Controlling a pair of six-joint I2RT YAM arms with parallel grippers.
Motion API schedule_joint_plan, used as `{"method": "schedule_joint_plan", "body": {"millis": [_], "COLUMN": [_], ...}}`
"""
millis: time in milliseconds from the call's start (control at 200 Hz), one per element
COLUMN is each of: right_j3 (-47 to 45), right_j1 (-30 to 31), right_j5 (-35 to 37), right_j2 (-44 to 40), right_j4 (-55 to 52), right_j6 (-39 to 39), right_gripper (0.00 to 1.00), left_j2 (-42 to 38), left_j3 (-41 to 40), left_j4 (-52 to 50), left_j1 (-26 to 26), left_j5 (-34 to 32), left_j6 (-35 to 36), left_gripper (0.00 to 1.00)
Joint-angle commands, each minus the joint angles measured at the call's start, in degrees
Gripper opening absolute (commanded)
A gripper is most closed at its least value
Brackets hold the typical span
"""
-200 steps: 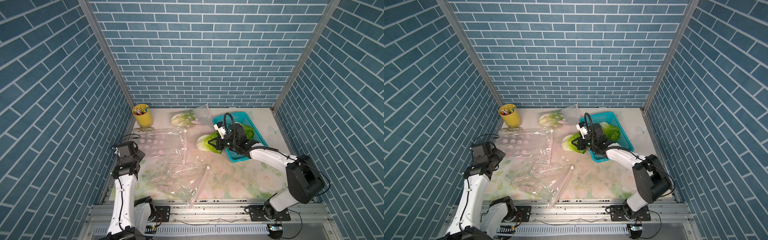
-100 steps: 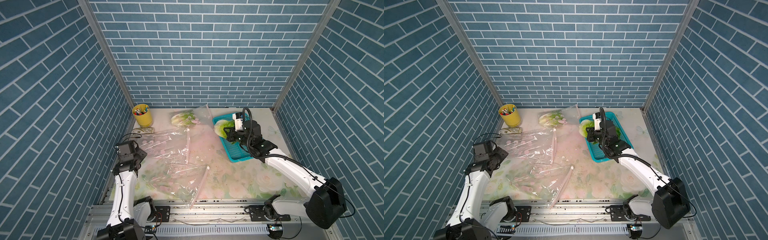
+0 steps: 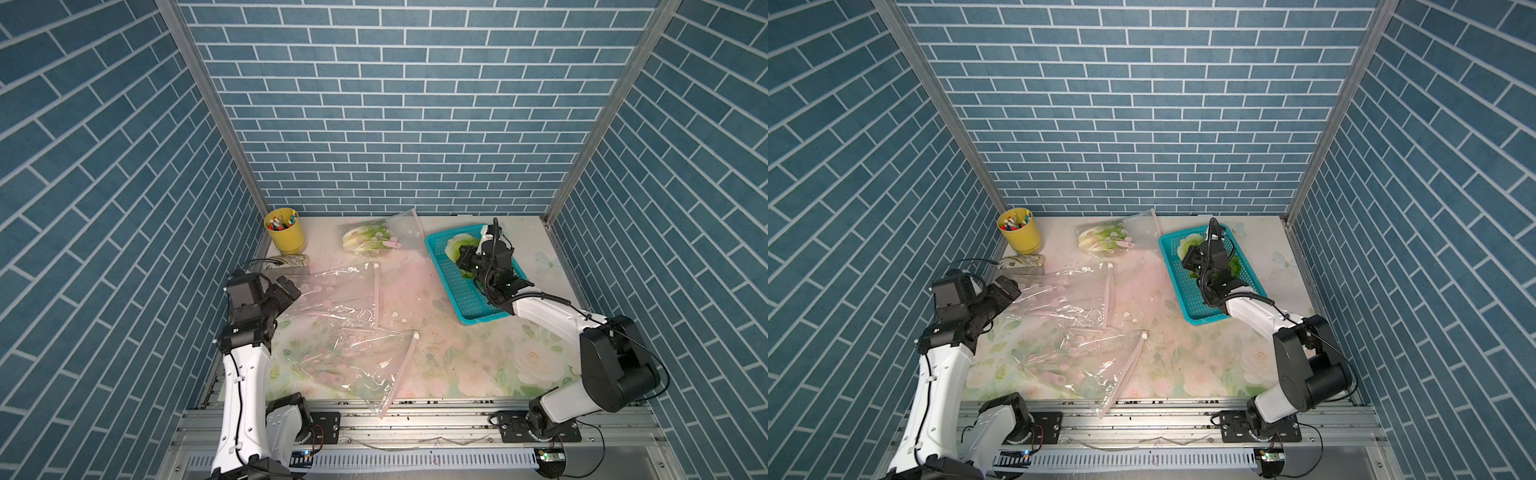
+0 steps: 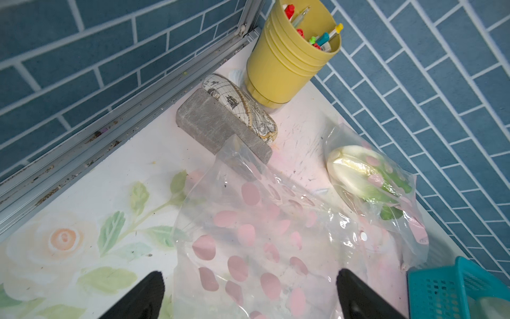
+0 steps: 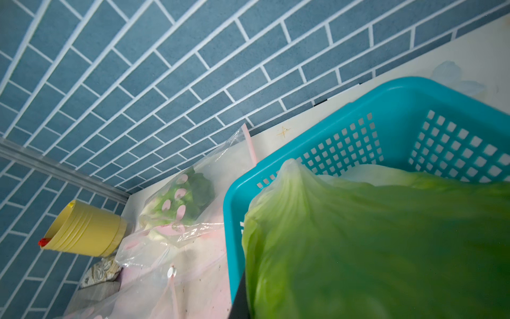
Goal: Open the zip-top bag and take out the chinese cabbages
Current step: Place the Chinese cabbage in the basket.
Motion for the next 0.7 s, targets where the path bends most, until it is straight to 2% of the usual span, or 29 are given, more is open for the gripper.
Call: {"method": "schedule_joint_plan", "body": {"millis": [0, 250, 405, 475, 545, 610, 635, 695], "right_j3": [-1.6, -1.5, -1.2, -0.9, 1.3, 4.3, 5.3, 7.2], "right_j1": [-1.6, -1.9, -1.9, -1.9, -1.9, -1.9, -1.9, -1.9], "right_j5": [-4.4, -9.0, -11.9, -12.9, -13.8, -12.9, -12.8, -12.4], "right_j2": [3.2, 8.9, 12.1, 12.7, 12.8, 12.6, 12.4, 11.7], "right_j4": [11.8, 12.0, 11.6, 10.6, 5.0, -4.5, -7.4, -13.7], "right_j6": [8.2, 10.5, 11.3, 10.3, 7.7, 5.5, 4.6, 2.4], "right_gripper": [0.0, 0.0, 0.08, 0.23, 0.52, 0.64, 0.73, 0.78], "left_j2": [-0.2, 1.0, 1.6, 1.9, 2.2, 2.6, 2.8, 3.2], "left_j3": [1.5, 1.5, 1.8, 2.0, 2.3, 2.8, 2.9, 3.2], "left_j4": [-2.9, -2.7, -2.4, -2.6, -2.8, -2.9, -3.0, -3.0], "left_j1": [0.1, -0.4, -1.6, -2.5, -3.2, -3.7, -4.0, -4.4], "left_j5": [2.4, 5.4, 5.6, 5.6, 5.6, 5.6, 5.6, 5.2], "left_j6": [3.2, 2.6, 2.3, 2.3, 2.5, 2.5, 2.5, 2.3], "left_gripper": [1.0, 1.0, 1.0, 1.0, 1.0, 1.0, 1.0, 1.0]}}
